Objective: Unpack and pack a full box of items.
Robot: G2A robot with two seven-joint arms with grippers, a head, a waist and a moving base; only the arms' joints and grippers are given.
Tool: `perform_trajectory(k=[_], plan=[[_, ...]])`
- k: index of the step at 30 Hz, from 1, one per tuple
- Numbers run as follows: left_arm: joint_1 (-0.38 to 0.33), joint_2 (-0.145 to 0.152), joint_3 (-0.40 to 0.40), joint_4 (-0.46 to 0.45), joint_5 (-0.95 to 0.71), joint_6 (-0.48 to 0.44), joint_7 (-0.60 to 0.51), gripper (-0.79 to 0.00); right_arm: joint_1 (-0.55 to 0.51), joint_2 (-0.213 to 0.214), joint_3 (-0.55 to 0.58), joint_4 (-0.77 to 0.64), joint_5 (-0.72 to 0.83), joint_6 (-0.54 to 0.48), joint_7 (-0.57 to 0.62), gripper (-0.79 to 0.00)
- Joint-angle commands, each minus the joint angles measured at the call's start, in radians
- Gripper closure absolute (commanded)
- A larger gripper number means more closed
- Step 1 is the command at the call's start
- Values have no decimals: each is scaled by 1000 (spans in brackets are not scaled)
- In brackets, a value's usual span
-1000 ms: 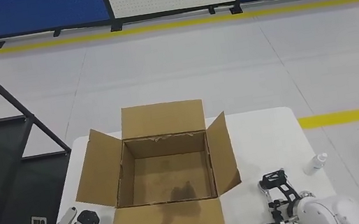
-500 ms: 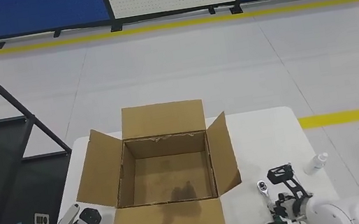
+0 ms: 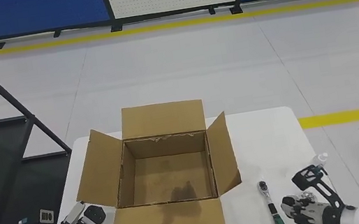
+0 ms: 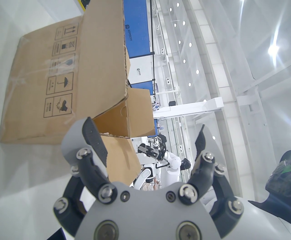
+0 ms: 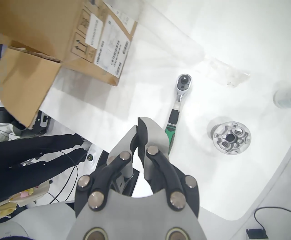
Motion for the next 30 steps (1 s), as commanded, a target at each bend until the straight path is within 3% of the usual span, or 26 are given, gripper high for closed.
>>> perform_trajectory(k=[1, 7, 8, 9, 10, 24, 30], plan=[[5, 0, 1, -6, 2, -3, 2, -785, -10, 4, 24, -26, 77, -33, -11, 0], [24, -1, 3, -26, 1, -12, 15, -785, -24, 16, 100, -83, 236, -131, -61, 0], [29, -2, 4, -31, 5, -13, 15, -785, -24, 19, 105, -90, 244, -139, -63, -185], [35, -1, 4, -35, 16, -11, 14, -785, -23, 21, 108, -96, 252, -142, -66, -526], [35, -1, 4, -35, 16, -11, 14, -785, -20, 24, 110, -103, 250, -152, -63, -785], [35, -1, 4, -35, 16, -11, 14, -785, -20, 25, 111, -104, 246, -154, -63, -785], [74, -4, -15, -80, 10, -40, 36, -785, -41, 31, 94, -116, 241, -175, -136, -785]])
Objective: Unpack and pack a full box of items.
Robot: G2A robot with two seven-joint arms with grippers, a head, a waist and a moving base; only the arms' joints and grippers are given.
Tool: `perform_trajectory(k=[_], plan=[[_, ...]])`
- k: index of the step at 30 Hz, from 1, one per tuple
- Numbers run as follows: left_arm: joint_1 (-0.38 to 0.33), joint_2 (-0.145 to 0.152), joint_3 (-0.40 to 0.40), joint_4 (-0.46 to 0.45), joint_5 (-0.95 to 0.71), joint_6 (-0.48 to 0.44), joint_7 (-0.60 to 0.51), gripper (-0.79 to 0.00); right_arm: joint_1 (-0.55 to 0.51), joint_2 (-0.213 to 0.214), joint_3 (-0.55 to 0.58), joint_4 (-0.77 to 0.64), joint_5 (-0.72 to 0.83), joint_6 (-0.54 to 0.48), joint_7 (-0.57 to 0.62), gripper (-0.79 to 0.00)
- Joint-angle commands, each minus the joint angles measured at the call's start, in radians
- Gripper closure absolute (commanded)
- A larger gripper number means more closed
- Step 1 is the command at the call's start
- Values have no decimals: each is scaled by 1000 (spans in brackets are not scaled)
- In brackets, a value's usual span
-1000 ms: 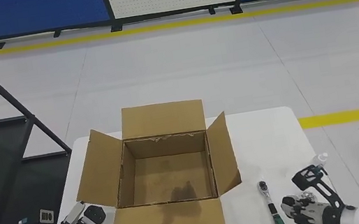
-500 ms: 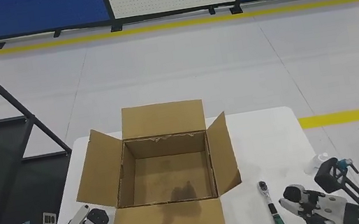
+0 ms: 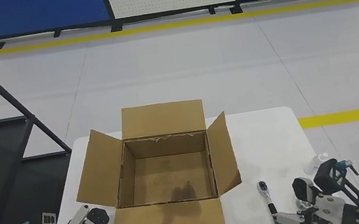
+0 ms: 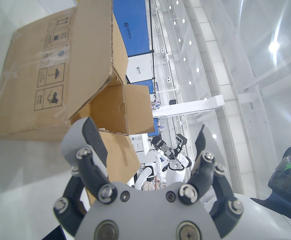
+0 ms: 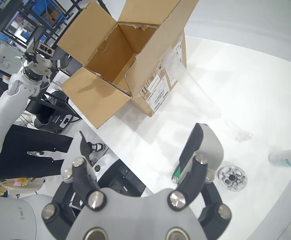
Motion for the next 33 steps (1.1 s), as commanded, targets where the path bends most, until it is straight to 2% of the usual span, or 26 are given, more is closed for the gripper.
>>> perform_trajectory(k=[1, 10, 29, 33], plan=[[28, -1, -18, -17, -10, -25, 4, -785, -1, 3, -4, -7, -5, -3, -20, -785], [210, -17, -107, -103, -66, -120, 76, -785, 60, 20, -31, -16, -51, 26, -31, -785], [209, -17, -106, -100, -64, -116, 76, -785, 55, 21, -36, -12, -56, 30, -35, -785], [213, -17, -127, -67, -106, -124, 36, -785, 46, 27, -109, -1, -174, 70, -12, -785]])
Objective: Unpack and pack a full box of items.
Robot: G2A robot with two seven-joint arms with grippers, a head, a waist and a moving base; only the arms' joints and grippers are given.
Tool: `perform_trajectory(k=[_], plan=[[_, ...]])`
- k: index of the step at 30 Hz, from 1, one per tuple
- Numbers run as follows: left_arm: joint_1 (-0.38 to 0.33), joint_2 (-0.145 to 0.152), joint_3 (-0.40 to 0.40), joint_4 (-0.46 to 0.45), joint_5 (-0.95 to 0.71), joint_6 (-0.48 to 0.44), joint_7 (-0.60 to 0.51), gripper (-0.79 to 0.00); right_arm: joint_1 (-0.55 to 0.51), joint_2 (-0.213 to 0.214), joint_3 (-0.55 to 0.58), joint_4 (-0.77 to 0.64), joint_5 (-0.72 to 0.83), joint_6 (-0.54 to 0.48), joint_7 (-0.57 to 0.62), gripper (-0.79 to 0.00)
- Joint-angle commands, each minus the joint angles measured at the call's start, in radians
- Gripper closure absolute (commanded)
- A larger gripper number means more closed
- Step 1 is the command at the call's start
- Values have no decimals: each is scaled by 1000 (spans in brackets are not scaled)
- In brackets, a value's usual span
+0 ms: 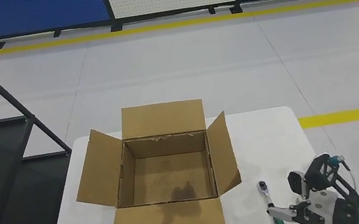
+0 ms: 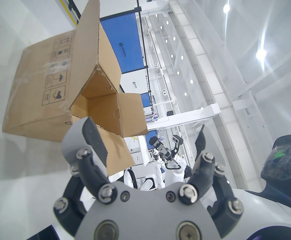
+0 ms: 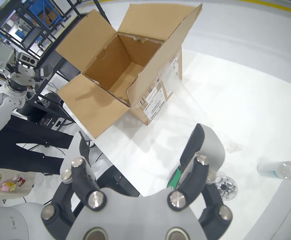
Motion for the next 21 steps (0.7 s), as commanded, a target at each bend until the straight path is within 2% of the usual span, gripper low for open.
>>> perform_trajectory(k=[1, 9, 15, 18, 21], plan=[[4, 0, -18, 22, -26, -9, -22, -785, -2, 4, -44, 8, -94, 24, 13, -785], [37, -5, -55, 58, -110, -32, -80, -785, 22, 10, -255, 121, -467, 86, 6, -785], [53, -10, -51, 45, -108, -41, -79, -785, 114, 3, -367, 293, -567, 165, -32, -785], [53, -10, -51, 45, -108, -41, -79, -785, 170, -3, -386, 390, -526, 194, -61, -785], [53, -10, -51, 45, -108, -41, -79, -785, 170, -3, -386, 390, -526, 194, -61, -785]])
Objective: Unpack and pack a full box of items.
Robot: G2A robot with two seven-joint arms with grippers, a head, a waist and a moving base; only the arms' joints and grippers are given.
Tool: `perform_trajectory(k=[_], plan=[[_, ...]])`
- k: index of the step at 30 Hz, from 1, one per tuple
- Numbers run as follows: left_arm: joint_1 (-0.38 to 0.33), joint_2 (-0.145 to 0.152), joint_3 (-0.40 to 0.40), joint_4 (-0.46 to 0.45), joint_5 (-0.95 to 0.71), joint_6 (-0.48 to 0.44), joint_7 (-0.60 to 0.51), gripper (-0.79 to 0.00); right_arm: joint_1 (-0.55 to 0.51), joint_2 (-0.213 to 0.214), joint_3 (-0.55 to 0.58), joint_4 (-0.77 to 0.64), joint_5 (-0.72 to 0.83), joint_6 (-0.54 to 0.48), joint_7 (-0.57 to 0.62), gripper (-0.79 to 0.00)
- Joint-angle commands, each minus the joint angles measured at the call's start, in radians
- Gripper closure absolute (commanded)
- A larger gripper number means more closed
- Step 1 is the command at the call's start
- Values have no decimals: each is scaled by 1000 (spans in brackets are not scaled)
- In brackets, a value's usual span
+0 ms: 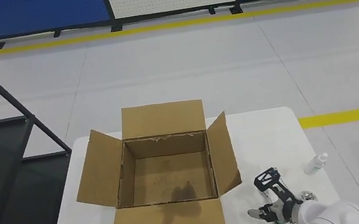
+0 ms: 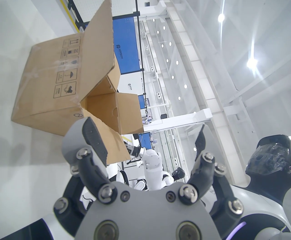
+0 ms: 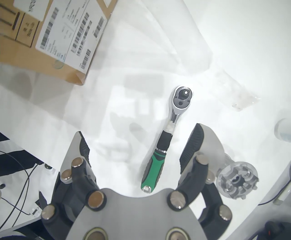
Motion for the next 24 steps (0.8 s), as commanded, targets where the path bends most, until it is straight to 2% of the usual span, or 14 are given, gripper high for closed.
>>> perform_trajectory(k=[1, 9, 12, 18, 20, 22, 24], plan=[[0, 0, 0, 0, 0, 0, 0, -785, -2, 0, 1, -3, -2, -1, 1, -785], [0, 0, 0, 0, 0, 0, 0, -785, -2, 0, 1, -3, -2, -1, 1, -785], [-5, -1, 3, -11, 11, 12, 16, -785, -9, 0, -13, 24, -45, 18, -43, -785], [-3, -4, -4, -13, -3, 12, 30, -785, -11, 3, 4, 71, -26, 11, -52, -785], [-3, -4, -4, -13, -3, 12, 30, -785, -11, 5, 12, 83, -22, 12, -52, -640], [-3, -4, -4, -13, -3, 12, 30, -785, -8, 5, 14, 95, -21, 17, -53, -591], [-3, -4, -4, -13, -3, 12, 30, -785, -2, 6, 13, 108, -22, 24, -54, -603]])
